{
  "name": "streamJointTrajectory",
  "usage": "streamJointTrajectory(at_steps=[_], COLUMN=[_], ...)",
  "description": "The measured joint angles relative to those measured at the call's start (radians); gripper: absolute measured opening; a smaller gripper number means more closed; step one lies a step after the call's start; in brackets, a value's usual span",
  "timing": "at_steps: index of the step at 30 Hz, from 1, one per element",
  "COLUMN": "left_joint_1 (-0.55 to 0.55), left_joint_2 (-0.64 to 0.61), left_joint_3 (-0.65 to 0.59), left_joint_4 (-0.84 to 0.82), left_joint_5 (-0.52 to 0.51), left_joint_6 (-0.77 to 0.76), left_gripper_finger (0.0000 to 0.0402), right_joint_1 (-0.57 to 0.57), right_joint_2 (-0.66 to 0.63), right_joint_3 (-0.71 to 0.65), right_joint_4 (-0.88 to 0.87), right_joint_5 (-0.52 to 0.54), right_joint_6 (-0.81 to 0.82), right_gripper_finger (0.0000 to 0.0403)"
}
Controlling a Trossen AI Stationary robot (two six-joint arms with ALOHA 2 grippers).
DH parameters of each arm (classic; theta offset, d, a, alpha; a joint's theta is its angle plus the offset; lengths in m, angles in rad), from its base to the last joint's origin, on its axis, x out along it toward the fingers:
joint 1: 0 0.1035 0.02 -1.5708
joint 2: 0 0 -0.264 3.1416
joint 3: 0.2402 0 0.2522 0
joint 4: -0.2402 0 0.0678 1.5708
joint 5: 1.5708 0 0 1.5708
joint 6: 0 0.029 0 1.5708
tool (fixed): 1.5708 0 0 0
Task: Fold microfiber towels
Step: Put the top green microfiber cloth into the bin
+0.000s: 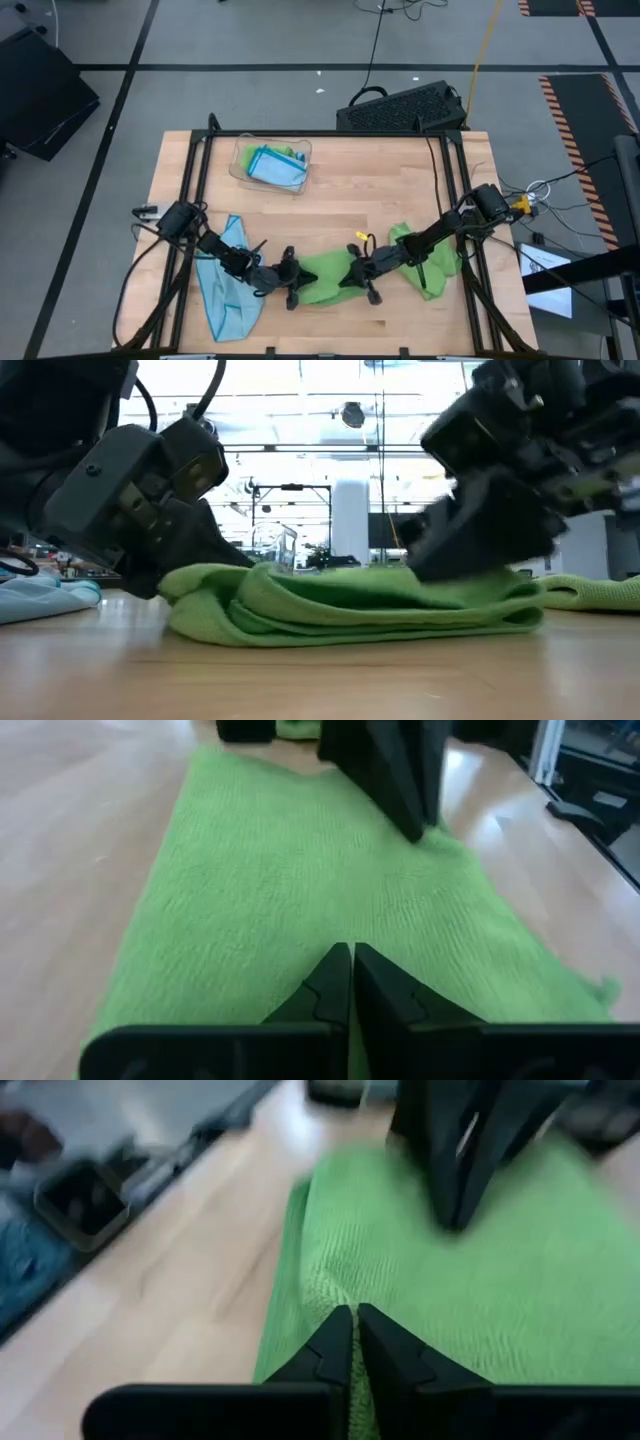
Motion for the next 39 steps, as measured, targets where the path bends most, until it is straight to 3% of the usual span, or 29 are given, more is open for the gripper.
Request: streamJointTrajectory(at_steps=[6, 14, 20, 25, 28, 34, 39], left_joint_1=[-0.007, -0.007, -0.007, -0.006, -0.003, 0.025, 0.049], left_joint_2=[-0.002, -0.004, -0.03, -0.106, -0.171, -0.294, -0.311], left_joint_3=[-0.003, -0.003, -0.005, -0.005, -0.005, 0.025, 0.189], left_joint_4=[0.04, 0.036, 0.044, -0.05, -0.111, -0.282, -0.623], left_joint_5=[0.025, 0.021, 0.028, 0.027, 0.014, -0.021, -0.036], left_joint_6=[0.044, 0.023, 0.05, 0.047, 0.055, 0.054, 0.049], left_gripper_finger=[0.0003, 0.0024, 0.0015, 0.0003, 0.001, 0.0057, 0.0109], right_joint_1=[0.004, -0.003, -0.003, -0.004, -0.002, -0.003, -0.003], right_joint_2=[0.0, -0.001, -0.069, -0.185, -0.262, -0.372, -0.381], right_joint_3=[0.0, 0.0, 0.001, 0.001, 0.001, 0.001, -0.014], right_joint_4=[-0.075, 0.001, -0.018, -0.227, -0.369, -0.585, -0.595], right_joint_5=[-0.078, -0.078, -0.188, -0.166, -0.085, 0.053, 0.087], right_joint_6=[0.095, 0.083, 0.027, -0.048, -0.087, -0.115, -0.119], right_gripper_finger=[0.0032, 0.0159, 0.0219, 0.0224, 0.0218, 0.0208, 0.0208])
